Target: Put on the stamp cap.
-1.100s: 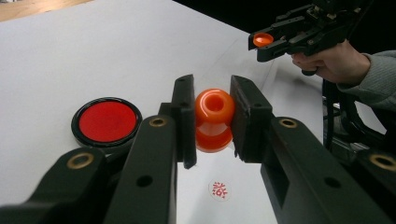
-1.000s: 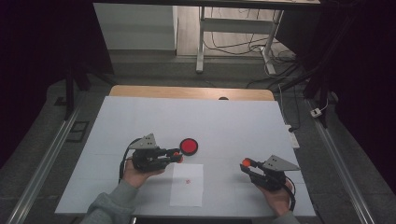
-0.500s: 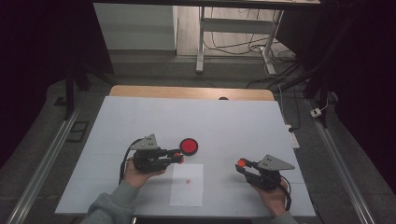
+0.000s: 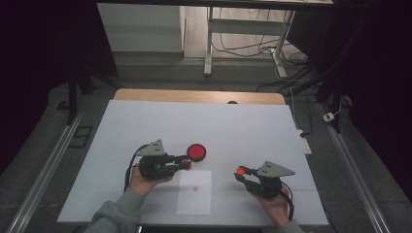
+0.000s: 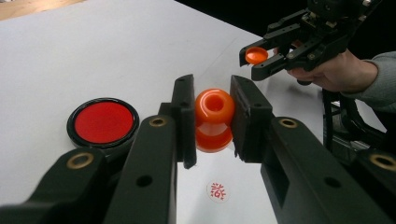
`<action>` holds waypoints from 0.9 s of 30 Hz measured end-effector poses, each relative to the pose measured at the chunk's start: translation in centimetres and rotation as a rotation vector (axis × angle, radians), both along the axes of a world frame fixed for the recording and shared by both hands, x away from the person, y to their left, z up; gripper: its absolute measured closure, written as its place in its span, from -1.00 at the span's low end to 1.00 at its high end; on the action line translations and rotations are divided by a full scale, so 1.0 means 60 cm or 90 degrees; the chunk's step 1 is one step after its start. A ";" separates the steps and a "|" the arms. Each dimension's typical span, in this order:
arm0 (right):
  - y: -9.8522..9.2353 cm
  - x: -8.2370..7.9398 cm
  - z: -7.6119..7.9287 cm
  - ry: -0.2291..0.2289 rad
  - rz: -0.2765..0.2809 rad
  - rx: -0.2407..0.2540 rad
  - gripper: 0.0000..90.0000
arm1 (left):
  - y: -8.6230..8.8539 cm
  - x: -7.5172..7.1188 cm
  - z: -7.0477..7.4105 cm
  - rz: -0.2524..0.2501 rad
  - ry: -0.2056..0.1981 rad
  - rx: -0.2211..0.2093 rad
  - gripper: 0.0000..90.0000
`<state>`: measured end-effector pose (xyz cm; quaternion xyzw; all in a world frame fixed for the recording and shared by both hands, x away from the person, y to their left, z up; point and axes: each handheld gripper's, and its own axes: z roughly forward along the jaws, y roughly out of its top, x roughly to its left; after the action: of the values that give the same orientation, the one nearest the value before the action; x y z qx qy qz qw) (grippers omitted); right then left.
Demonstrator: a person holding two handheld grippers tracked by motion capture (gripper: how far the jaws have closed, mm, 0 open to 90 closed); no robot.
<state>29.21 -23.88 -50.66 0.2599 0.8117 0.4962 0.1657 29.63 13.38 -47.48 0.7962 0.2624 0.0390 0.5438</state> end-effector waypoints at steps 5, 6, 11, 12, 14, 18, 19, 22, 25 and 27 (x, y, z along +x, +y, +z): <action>0.017 0.001 -0.001 0.002 0.014 0.001 0.43 | -0.001 0.000 0.000 -0.001 0.001 -0.001 0.61; 0.021 0.001 -0.001 0.005 0.017 0.004 0.43 | -0.002 0.000 0.000 -0.002 0.001 0.000 0.61; 0.039 0.000 -0.002 0.007 0.033 0.006 0.43 | -0.003 0.001 -0.001 -0.003 0.001 0.002 0.62; 0.042 0.000 -0.002 0.008 0.034 0.006 0.43 | -0.003 0.001 -0.001 -0.003 0.001 0.001 0.62; 0.050 0.000 -0.003 0.008 0.041 0.004 0.43 | -0.004 0.001 -0.001 -0.004 0.000 0.001 0.62; 0.061 0.000 -0.004 0.006 0.046 0.001 0.43 | -0.004 0.001 -0.001 -0.003 0.001 0.000 0.62; 0.064 0.000 -0.004 0.007 0.050 0.001 0.43 | -0.004 0.001 -0.001 -0.004 0.001 0.001 0.61; 0.071 0.000 -0.005 0.010 0.057 0.008 0.43 | -0.004 0.001 -0.001 -0.005 0.001 0.001 0.62; 0.078 -0.001 -0.005 0.009 0.060 0.004 0.43 | -0.005 0.001 -0.001 -0.004 0.003 0.000 0.62; 0.082 -0.001 -0.006 0.010 0.065 0.005 0.43 | -0.005 0.001 -0.001 -0.005 0.003 0.001 0.62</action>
<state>29.17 -18.98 -50.99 0.2228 0.8233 0.5049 0.1326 29.70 13.08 -47.56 0.7975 0.2609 0.0351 0.5429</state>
